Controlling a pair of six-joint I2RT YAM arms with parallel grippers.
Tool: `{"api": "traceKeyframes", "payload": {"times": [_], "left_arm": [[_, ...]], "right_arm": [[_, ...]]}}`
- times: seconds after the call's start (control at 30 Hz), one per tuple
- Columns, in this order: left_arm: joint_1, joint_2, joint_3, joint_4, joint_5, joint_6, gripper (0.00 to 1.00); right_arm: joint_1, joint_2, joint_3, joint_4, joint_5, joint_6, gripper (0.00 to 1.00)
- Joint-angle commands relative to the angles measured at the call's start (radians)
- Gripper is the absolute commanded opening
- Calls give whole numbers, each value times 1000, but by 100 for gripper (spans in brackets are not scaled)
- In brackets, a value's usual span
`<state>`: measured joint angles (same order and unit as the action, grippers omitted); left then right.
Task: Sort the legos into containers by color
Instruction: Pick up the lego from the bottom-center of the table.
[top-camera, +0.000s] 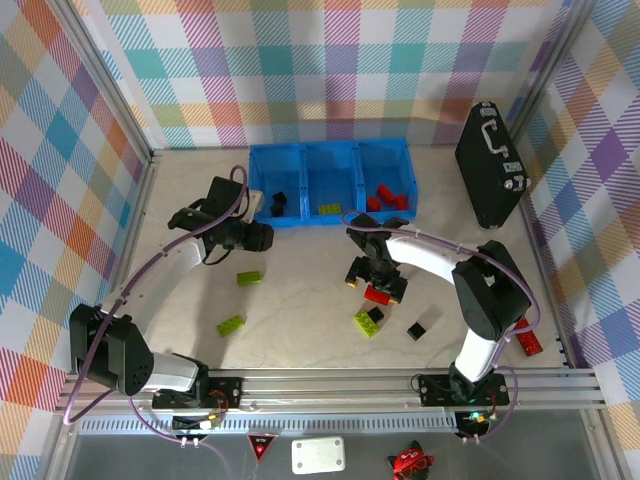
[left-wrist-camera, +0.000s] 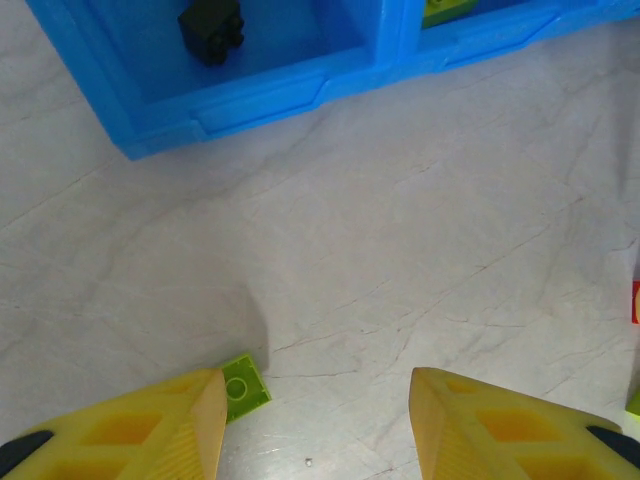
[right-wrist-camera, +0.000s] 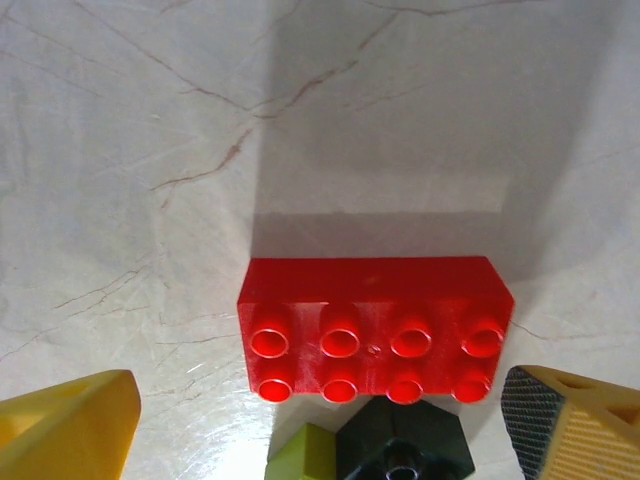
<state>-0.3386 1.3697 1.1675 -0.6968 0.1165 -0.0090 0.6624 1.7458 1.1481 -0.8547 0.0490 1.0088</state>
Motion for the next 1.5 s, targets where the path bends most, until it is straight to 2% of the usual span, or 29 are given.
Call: {"api": "traceKeyframes", "payload": {"times": [0.0, 0.37, 1.1, 1.47], "left_arm": [[5, -2, -10, 13, 33, 17, 51], [6, 5, -11, 14, 48, 17, 51], [6, 21, -8, 13, 58, 17, 50], [6, 25, -8, 11, 50, 19, 50]], "right_arm": [[5, 1, -42, 49, -21, -51, 92], [6, -10, -94, 59, 2, -60, 86], [6, -18, -87, 50, 11, -73, 69], [6, -31, -50, 5, 58, -105, 68]]}}
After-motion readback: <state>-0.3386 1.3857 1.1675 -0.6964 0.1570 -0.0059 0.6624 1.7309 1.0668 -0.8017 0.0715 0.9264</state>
